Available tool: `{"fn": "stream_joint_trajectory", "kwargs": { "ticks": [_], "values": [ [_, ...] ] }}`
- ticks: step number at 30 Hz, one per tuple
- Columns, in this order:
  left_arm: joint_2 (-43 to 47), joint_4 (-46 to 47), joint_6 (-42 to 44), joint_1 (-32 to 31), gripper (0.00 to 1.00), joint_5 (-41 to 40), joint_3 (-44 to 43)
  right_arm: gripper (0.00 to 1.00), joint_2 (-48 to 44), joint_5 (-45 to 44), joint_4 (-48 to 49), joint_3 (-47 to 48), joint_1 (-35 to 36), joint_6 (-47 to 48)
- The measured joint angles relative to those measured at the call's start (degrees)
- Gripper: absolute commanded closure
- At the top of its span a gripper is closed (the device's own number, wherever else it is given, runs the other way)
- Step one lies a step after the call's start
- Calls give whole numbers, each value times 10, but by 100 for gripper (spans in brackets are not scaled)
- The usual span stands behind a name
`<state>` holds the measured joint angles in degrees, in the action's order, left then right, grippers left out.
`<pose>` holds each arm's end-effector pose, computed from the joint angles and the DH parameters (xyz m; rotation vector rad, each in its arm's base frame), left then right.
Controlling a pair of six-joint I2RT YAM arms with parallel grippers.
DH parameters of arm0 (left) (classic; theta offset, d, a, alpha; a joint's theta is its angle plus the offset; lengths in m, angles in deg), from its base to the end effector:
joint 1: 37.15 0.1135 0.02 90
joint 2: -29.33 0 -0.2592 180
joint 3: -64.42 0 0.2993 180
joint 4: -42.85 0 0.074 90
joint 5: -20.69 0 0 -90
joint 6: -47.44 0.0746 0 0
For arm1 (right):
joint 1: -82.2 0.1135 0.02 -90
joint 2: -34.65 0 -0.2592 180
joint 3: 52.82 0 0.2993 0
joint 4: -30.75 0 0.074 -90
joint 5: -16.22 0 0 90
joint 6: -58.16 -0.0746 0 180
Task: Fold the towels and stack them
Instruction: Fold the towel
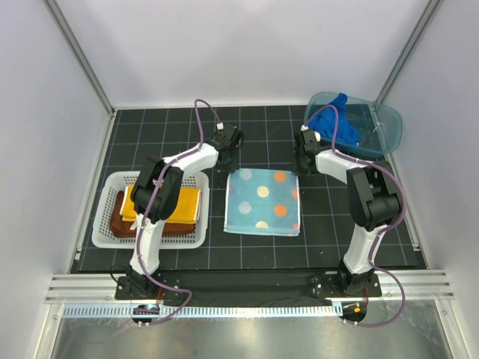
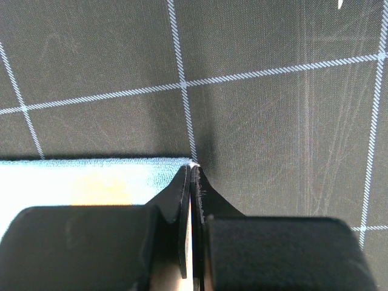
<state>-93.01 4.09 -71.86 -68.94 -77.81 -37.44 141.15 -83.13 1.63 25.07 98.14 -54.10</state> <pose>0.4432 -0.2617 0.1008 0.0034 2.5996 -0.1970 0.4218 0.1079 0.0939 0.2014 2.5504 0.0445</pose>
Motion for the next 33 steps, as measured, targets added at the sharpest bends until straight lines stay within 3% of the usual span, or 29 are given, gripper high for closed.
{"fn": "stream_joint_trajectory", "kwargs": {
  "ticks": [6, 18, 33],
  "values": [
    [5, 17, -1, 0, 100, 1, 9, 99, -16, -4, 22, -19, -1, 1],
    [99, 47, -7, 0, 100, 18, 68, 99, -163, -4, 65, -101, -1, -4],
    [228, 62, -23, -31, 100, 23, 210, 99, -313, 21, 59, -217, 25, -41]
  ]
}}
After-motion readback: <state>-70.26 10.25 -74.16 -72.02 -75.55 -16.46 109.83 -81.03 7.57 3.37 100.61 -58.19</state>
